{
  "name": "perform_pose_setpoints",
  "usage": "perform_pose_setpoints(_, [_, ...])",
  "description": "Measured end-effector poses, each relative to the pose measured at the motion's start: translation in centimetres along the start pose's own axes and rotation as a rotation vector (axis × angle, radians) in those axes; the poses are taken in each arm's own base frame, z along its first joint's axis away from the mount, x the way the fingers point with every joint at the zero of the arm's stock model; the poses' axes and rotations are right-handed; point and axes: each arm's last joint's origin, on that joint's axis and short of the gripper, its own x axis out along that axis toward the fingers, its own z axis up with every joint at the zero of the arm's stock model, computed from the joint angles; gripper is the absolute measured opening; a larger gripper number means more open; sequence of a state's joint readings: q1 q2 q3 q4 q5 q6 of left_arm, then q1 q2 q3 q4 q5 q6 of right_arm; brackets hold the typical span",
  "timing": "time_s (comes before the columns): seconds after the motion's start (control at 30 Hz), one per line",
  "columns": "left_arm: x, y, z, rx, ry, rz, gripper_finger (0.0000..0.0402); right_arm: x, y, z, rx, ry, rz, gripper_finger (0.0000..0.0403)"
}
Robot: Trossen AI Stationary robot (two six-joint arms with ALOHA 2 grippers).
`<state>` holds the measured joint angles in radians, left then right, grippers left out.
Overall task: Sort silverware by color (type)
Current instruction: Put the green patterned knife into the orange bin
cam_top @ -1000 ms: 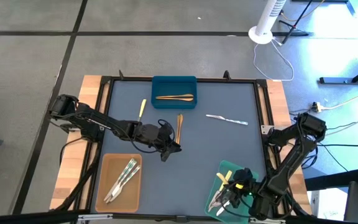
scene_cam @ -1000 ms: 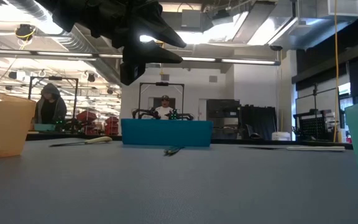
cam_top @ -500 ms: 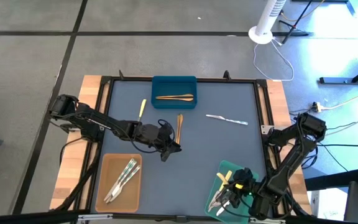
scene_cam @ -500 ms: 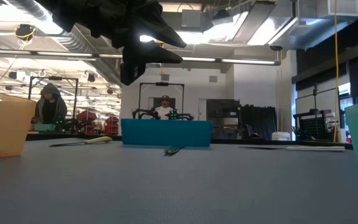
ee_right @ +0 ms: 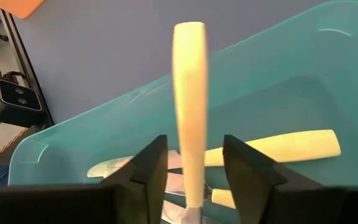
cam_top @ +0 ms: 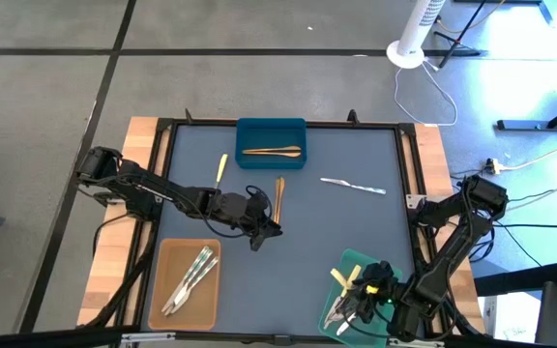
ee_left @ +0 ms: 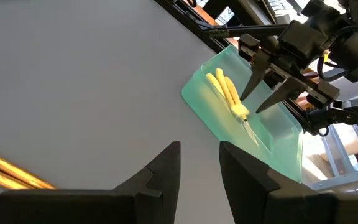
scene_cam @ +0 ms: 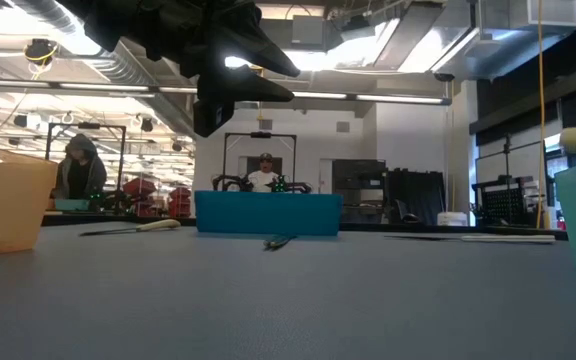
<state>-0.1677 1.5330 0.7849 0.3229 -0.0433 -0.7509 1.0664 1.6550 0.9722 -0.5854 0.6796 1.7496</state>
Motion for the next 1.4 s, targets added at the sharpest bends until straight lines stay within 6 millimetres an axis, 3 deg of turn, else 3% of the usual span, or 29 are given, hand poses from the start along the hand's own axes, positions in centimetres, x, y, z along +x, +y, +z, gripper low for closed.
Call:
perform_pose_setpoints(0.23, [0.0, 0.0, 0.0, 0.002, 0.000, 0.000, 0.0105, 0.0, 0.0, 0.0, 0.000, 0.000, 0.000, 0.0176])
perform_pose_setpoints(0.7, [0.0, 0.0, 0.0, 0.002, 0.000, 0.000, 0.0105, -0.1, -0.7, 0.2, -0.029, -0.001, -0.060, 0.0180])
perform_pose_setpoints(1.13, [0.0, 0.0, 0.0, 0.002, 0.000, 0.000, 0.0105, 1.8, -1.3, 2.5, 0.040, 0.141, -0.219, 0.0179])
perform_pose_setpoints(1.4, [0.0, 0.0, 0.0, 0.003, 0.000, 0.000, 0.0105, 0.9, -0.4, 3.1, 0.023, 0.115, -0.231, 0.0179])
